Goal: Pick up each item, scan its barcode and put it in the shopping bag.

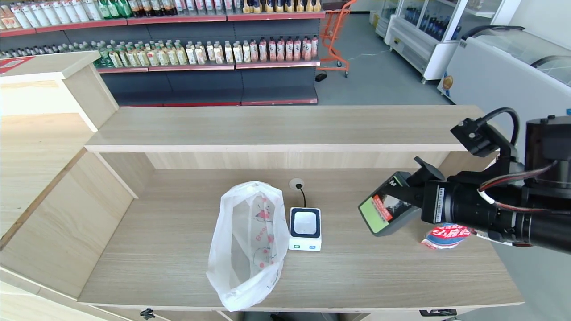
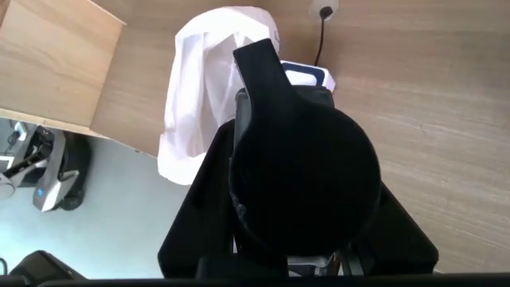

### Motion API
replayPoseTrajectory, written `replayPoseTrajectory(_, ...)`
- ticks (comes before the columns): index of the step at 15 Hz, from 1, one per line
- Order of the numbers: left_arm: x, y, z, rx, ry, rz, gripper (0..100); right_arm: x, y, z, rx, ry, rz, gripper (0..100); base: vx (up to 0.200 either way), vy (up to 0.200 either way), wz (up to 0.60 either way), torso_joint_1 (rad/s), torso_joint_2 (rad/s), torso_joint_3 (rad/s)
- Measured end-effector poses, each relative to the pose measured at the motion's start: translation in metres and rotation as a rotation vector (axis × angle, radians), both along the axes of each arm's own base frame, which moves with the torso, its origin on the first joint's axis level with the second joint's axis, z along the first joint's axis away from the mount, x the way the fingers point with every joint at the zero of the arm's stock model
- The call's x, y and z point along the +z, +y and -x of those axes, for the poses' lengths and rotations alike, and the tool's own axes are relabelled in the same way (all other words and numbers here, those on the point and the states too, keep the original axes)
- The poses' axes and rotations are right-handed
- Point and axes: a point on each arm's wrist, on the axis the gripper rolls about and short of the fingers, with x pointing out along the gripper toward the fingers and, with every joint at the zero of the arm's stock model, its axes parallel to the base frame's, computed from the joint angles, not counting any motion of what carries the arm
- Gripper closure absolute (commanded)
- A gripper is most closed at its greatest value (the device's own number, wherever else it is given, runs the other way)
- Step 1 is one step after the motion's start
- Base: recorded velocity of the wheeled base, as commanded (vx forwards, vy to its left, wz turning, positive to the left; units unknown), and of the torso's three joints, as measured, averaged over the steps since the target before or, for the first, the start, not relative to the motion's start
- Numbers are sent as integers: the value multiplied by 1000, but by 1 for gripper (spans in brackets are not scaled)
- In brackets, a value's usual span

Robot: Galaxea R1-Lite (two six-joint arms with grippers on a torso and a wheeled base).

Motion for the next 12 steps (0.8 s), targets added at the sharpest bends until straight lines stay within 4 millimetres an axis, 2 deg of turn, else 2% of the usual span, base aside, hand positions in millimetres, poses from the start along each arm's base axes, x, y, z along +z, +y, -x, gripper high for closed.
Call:
replayPoseTrajectory(2, 0, 0, 0, 1, 0, 0, 0, 3, 16, -13, 27, -2, -3, 100, 0, 0, 0, 0, 0, 0)
replayPoseTrajectory(4, 0, 0, 0, 1, 0, 0, 0, -1, 27, -17, 49, 23, -10, 100, 0, 0, 0, 0, 0, 0)
replayPoseTrajectory(11, 0, 0, 0, 1, 0, -1, 0, -10, 30, -22, 32, 78, -30, 100, 0, 0, 0, 0, 0, 0)
replayPoseTrajectory(12, 0, 0, 0, 1, 0, -1, 0, -11, 30, -23, 33, 80, -29, 100, -200, 0, 0, 2, 2, 2)
